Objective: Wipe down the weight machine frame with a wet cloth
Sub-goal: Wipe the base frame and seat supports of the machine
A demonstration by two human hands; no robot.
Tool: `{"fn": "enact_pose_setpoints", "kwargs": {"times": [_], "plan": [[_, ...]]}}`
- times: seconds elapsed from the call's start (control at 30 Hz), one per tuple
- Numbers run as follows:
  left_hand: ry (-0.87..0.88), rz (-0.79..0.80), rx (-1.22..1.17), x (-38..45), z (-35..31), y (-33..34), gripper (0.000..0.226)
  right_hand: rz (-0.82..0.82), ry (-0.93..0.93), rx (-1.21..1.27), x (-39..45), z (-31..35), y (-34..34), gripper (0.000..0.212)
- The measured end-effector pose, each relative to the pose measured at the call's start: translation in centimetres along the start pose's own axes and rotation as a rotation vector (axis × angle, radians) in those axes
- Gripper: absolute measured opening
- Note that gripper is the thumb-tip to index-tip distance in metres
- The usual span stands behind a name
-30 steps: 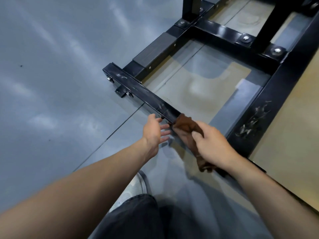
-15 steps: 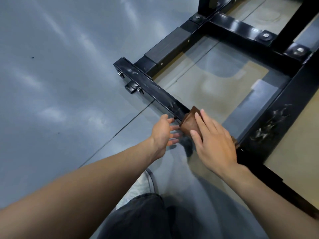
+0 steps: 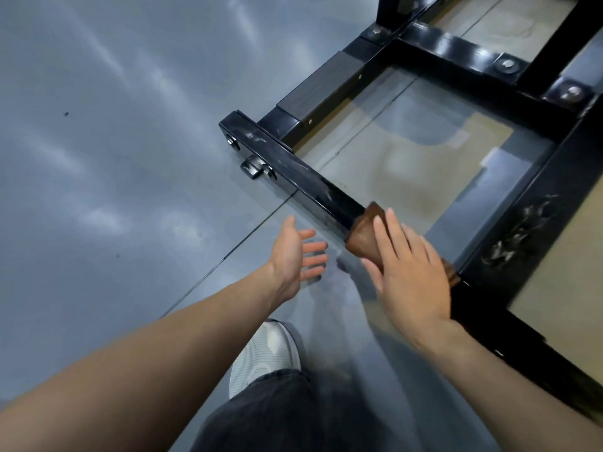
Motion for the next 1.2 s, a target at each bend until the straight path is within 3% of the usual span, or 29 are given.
{"fn": "enact_pose_setpoints", "kwargs": {"times": [0.13, 0.27, 0.43, 0.7, 0.83, 0.93, 1.07, 1.2], "plan": [[0.023, -0.009, 0.028, 0.3, -1.0, 0.1, 0.063, 0.005, 0.057, 0.007, -2.0, -0.6, -0.3, 0.067], [0.037, -0.027, 0.033, 0.2, -1.6, 0.7, 0.062, -0.032, -0.034, 0.036, 3.3, 2.1, 0.8, 0.066], [0.032, -0.034, -0.046, -0.2, -1.0, 2.0, 0.064, 0.06, -0.075, 0.104, 7.8, 4.9, 0.9, 0.073], [-0.031, 0.1, -0.027, -1.4, -0.3, 5.3, 0.063, 0.022, 0.055, 0.055, -6.0, -5.3, -1.1, 0.075], [-0.005, 0.105, 0.016, -1.4, -0.4, 6.1, 0.065, 0.004, 0.132, 0.061, -8.3, -6.4, -1.3, 0.073], [0.025, 0.075, 0.019, -1.7, -0.6, 6.3, 0.064, -0.021, 0.037, 0.046, -4.7, -4.4, -0.6, 0.071], [0.03, -0.004, -0.009, -1.7, 0.2, 6.8, 0.042, 0.039, -0.085, 0.07, 1.2, -1.4, 0.0, 0.069], [0.036, 0.022, -0.024, -1.6, 1.0, 7.5, 0.049, 0.119, -0.184, 0.102, 1.8, -2.0, -0.2, 0.076]]}}
Point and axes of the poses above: each hand's wrist, its own x-axis towards the middle knuckle, its own y-axis out of the palm, z = x × y, the point moved 1 cm from there along x, towards the middle knuckle, and after that the axes turned 14 degrees about x, right-handed, at the moved point
